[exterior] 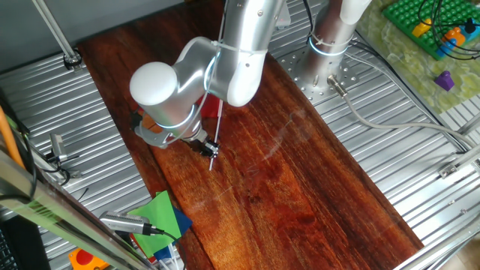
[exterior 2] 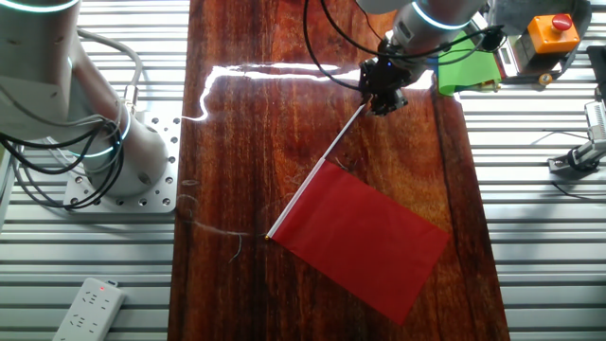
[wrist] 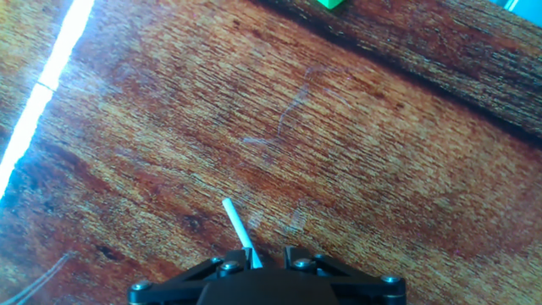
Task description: Wave the flag
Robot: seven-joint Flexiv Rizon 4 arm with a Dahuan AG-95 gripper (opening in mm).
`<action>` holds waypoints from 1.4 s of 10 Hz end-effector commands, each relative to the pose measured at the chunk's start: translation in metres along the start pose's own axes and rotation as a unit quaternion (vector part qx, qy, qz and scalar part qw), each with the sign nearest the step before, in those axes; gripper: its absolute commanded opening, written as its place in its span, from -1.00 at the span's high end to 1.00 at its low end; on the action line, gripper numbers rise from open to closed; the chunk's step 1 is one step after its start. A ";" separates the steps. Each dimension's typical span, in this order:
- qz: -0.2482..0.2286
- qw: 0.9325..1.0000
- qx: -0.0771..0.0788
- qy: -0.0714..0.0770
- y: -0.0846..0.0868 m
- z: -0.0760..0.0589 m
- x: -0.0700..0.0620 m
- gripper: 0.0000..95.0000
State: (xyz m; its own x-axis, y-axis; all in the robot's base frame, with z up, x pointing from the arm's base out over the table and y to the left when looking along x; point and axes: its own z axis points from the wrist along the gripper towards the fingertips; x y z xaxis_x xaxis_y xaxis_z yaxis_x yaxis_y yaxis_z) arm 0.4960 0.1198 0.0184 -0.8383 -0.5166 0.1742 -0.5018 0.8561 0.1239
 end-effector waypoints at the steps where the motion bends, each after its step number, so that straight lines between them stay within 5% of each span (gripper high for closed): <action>1: 0.000 1.000 0.001 0.001 0.001 0.002 -0.001 0.60; 14: -0.037 0.999 0.009 -0.023 0.016 0.012 -0.007 0.60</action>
State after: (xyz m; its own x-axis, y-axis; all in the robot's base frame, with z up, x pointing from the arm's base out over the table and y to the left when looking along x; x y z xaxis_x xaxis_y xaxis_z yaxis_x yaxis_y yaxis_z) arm 0.4918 0.1392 0.0089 -0.8072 -0.5783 0.1180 -0.5672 0.8154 0.1160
